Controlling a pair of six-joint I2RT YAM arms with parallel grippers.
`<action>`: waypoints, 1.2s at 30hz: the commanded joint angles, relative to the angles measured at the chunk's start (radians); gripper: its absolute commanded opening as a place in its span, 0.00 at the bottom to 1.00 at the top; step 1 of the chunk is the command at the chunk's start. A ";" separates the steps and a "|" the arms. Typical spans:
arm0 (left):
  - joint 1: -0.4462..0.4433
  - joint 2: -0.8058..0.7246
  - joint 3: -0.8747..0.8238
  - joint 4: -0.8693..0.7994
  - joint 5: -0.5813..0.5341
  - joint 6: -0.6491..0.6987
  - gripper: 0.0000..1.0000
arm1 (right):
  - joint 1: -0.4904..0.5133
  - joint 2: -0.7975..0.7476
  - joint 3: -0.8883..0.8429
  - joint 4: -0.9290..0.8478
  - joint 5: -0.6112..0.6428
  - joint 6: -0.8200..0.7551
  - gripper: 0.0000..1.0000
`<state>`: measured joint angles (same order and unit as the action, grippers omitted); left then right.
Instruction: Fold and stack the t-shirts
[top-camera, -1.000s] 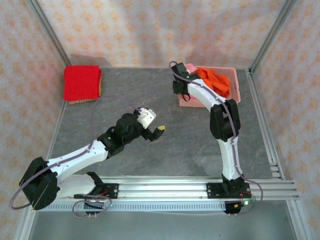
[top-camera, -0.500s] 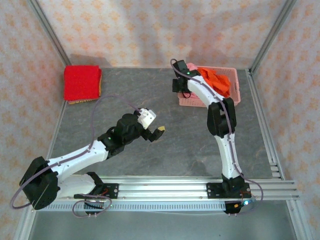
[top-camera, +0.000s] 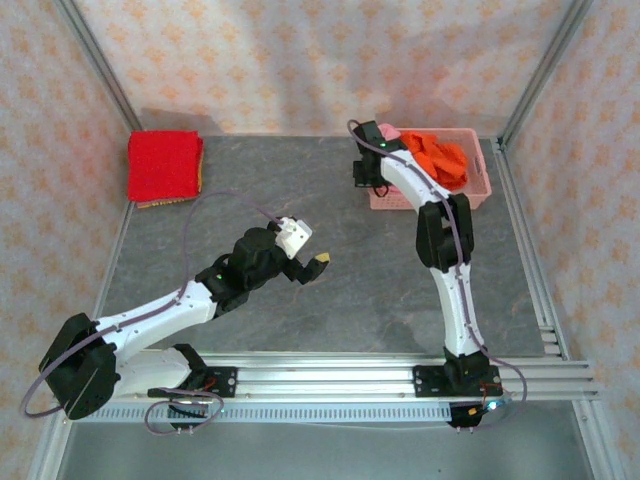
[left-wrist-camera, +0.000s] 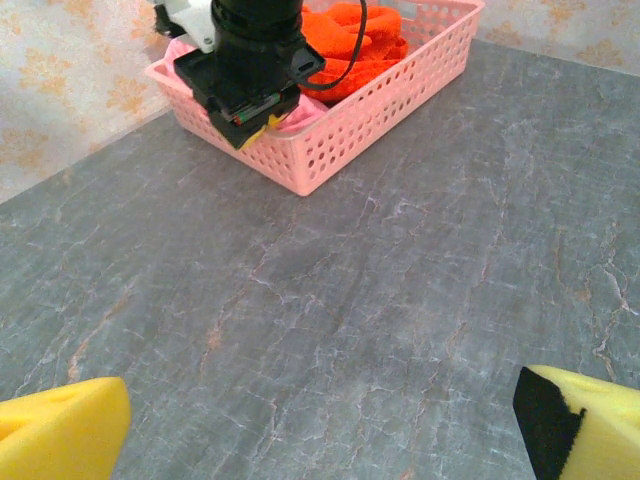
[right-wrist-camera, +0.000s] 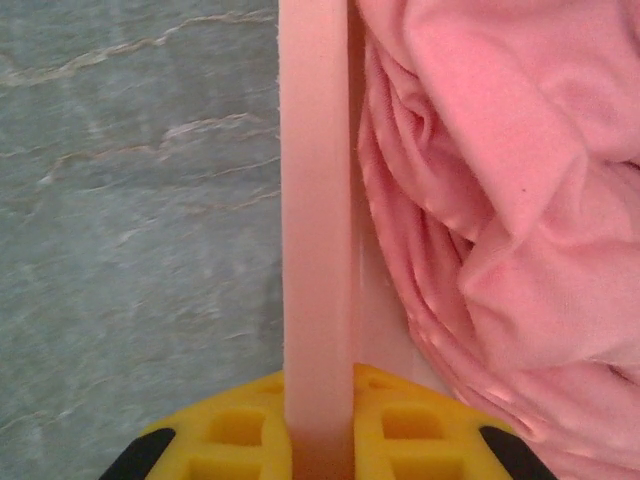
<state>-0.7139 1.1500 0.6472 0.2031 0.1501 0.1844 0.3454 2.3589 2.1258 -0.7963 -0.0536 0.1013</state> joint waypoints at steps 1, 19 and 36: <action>-0.009 0.008 0.000 -0.001 -0.005 -0.005 1.00 | -0.060 -0.033 0.006 -0.029 0.016 -0.056 0.13; -0.010 0.017 0.000 0.020 0.003 -0.025 1.00 | -0.171 0.080 0.196 -0.124 0.108 -0.258 0.06; -0.011 -0.016 -0.014 0.018 0.009 -0.026 1.00 | -0.183 0.112 0.376 -0.187 0.110 -0.232 0.39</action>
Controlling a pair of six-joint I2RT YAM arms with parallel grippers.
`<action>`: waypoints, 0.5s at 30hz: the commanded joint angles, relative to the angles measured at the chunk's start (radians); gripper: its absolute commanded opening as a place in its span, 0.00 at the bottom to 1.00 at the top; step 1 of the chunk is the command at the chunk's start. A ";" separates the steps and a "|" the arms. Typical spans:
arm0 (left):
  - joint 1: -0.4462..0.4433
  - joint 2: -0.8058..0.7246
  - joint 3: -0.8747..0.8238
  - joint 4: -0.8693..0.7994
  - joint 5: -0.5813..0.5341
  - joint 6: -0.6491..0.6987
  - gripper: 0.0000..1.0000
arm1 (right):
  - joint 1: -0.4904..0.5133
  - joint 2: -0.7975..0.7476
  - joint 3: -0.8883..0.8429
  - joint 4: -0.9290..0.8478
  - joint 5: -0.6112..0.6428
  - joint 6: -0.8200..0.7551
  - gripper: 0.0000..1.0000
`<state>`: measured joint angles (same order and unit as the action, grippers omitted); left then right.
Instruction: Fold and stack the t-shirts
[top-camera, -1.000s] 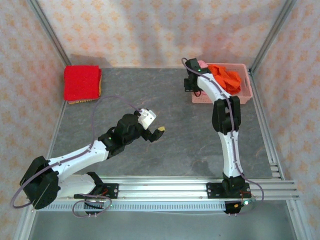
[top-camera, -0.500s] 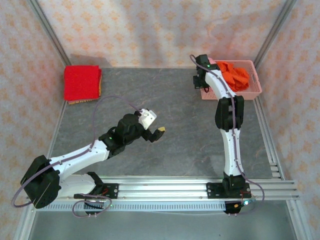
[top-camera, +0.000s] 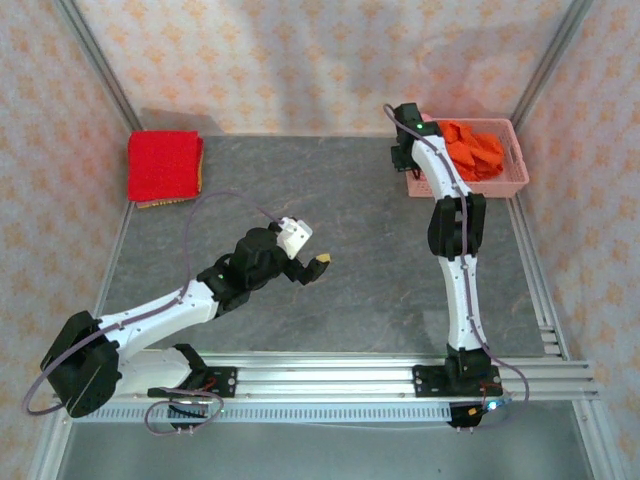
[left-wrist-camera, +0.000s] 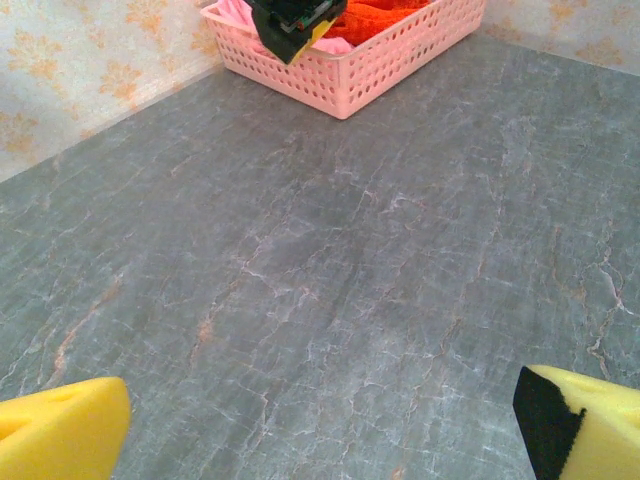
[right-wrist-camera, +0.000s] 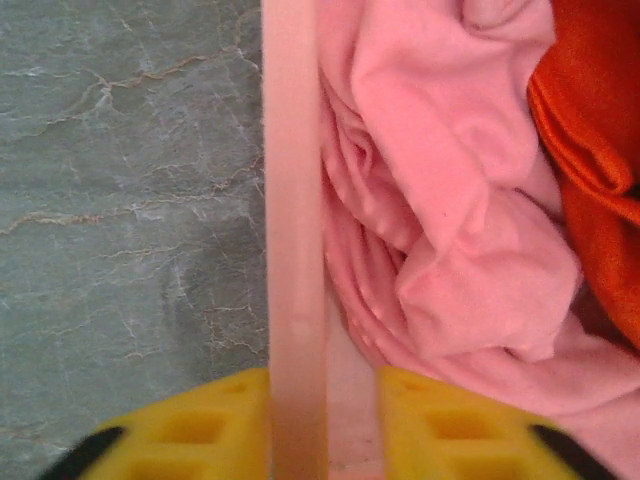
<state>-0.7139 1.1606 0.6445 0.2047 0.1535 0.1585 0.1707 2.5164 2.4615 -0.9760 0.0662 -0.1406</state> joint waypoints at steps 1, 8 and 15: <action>-0.010 -0.029 -0.012 0.016 0.006 -0.001 1.00 | -0.008 -0.065 0.036 -0.002 -0.038 0.020 0.45; -0.014 -0.023 -0.012 0.033 0.008 0.007 1.00 | -0.011 -0.287 -0.201 0.169 -0.127 0.093 0.72; -0.042 0.050 0.024 0.097 0.048 0.023 1.00 | -0.095 -0.432 -0.455 0.371 -0.110 0.223 0.86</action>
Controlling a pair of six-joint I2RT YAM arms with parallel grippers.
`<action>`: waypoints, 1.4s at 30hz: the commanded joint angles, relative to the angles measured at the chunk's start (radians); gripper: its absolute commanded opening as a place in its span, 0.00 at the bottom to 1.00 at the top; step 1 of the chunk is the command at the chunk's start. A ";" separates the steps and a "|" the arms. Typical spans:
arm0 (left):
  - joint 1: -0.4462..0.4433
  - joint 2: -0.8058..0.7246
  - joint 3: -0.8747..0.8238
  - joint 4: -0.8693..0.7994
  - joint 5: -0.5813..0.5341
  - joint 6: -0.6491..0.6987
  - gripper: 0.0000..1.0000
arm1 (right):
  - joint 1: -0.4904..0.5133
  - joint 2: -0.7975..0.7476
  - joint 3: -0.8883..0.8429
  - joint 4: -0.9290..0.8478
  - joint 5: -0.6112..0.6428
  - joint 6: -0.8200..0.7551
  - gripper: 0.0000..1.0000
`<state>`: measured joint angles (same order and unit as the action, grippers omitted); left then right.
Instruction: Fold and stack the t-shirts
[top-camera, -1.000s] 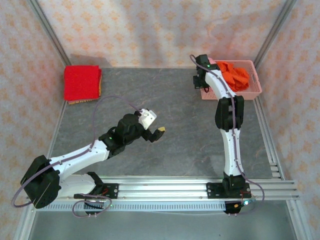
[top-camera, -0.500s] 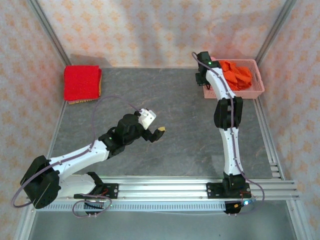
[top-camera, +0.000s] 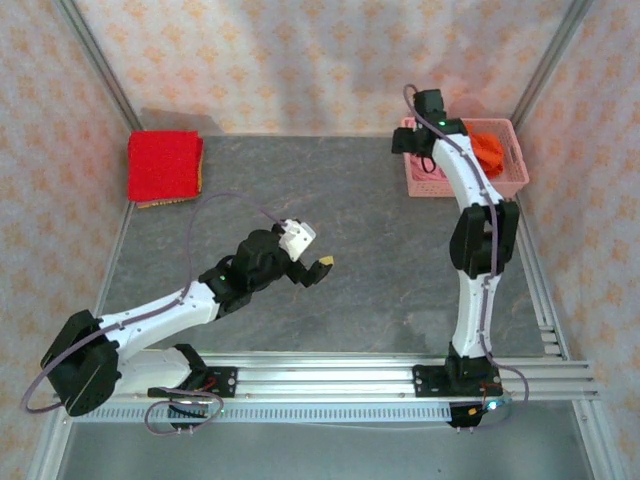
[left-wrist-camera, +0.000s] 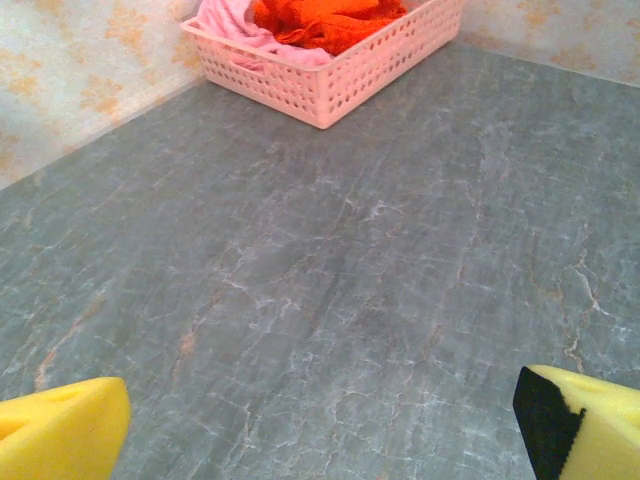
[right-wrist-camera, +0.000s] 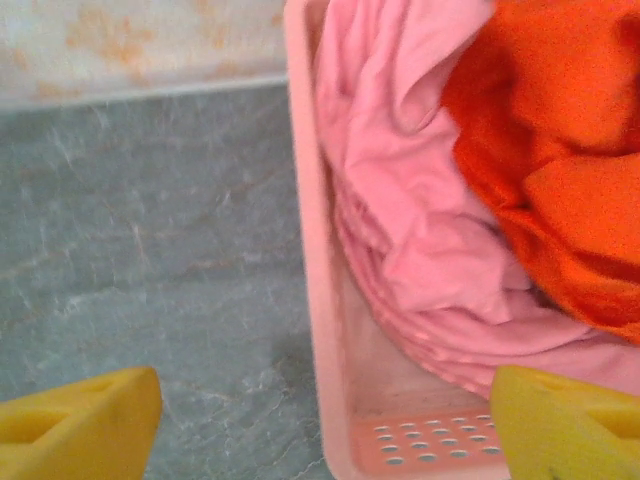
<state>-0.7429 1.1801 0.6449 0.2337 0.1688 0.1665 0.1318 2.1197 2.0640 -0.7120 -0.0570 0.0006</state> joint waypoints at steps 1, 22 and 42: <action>-0.015 0.043 0.032 0.087 0.043 0.006 1.00 | -0.074 -0.042 -0.078 0.122 0.021 0.099 0.87; -0.041 0.132 0.089 0.209 0.107 -0.101 1.00 | -0.248 0.271 0.157 0.023 -0.089 0.139 0.43; -0.042 0.051 0.037 0.214 0.023 -0.079 1.00 | -0.185 -0.316 -0.145 0.184 -0.206 0.108 0.00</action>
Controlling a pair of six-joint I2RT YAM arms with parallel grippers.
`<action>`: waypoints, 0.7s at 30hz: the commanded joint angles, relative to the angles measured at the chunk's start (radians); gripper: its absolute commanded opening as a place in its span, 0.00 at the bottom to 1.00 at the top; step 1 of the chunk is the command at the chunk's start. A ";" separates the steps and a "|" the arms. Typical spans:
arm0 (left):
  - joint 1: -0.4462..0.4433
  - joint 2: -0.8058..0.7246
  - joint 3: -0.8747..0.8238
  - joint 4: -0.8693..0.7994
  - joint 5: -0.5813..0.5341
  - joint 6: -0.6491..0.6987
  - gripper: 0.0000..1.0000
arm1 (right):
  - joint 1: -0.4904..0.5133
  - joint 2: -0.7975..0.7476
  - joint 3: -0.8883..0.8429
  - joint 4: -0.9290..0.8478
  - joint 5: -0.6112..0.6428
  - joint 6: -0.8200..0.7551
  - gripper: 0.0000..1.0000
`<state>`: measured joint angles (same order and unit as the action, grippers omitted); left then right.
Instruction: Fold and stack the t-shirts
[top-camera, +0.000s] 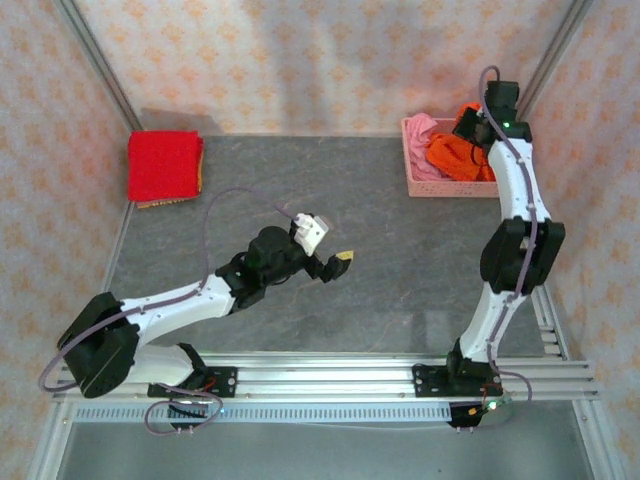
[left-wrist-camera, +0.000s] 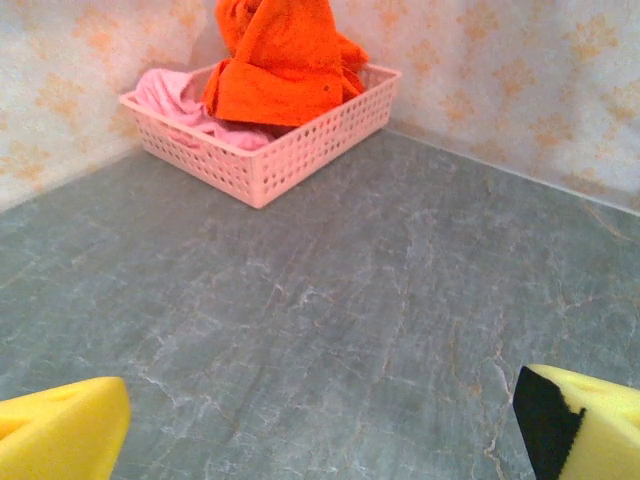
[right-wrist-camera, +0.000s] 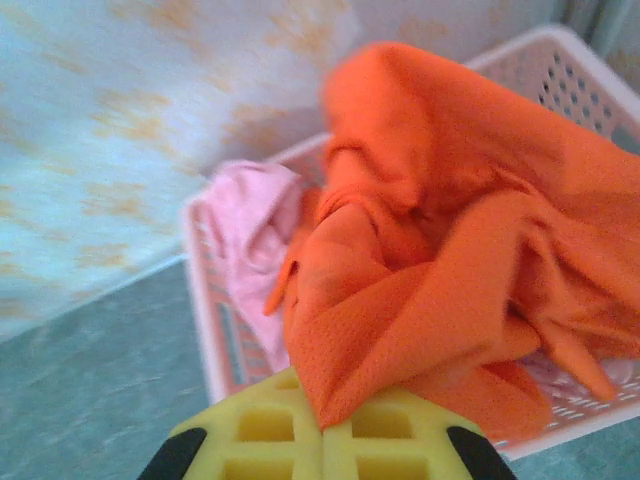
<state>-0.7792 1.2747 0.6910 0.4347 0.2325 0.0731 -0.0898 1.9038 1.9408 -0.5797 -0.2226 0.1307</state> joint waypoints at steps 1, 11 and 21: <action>-0.005 -0.051 -0.011 0.005 -0.046 0.019 1.00 | 0.054 -0.135 -0.027 0.050 -0.043 -0.030 0.00; -0.006 -0.092 -0.048 -0.002 -0.063 0.013 1.00 | 0.259 -0.357 -0.037 0.062 -0.196 0.029 0.00; -0.006 -0.178 -0.076 -0.095 -0.119 0.061 1.00 | 0.476 -0.349 0.039 -0.007 -0.289 0.051 0.00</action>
<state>-0.7792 1.1412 0.6353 0.3847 0.1589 0.1005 0.3752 1.5536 1.9587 -0.5858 -0.4717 0.1566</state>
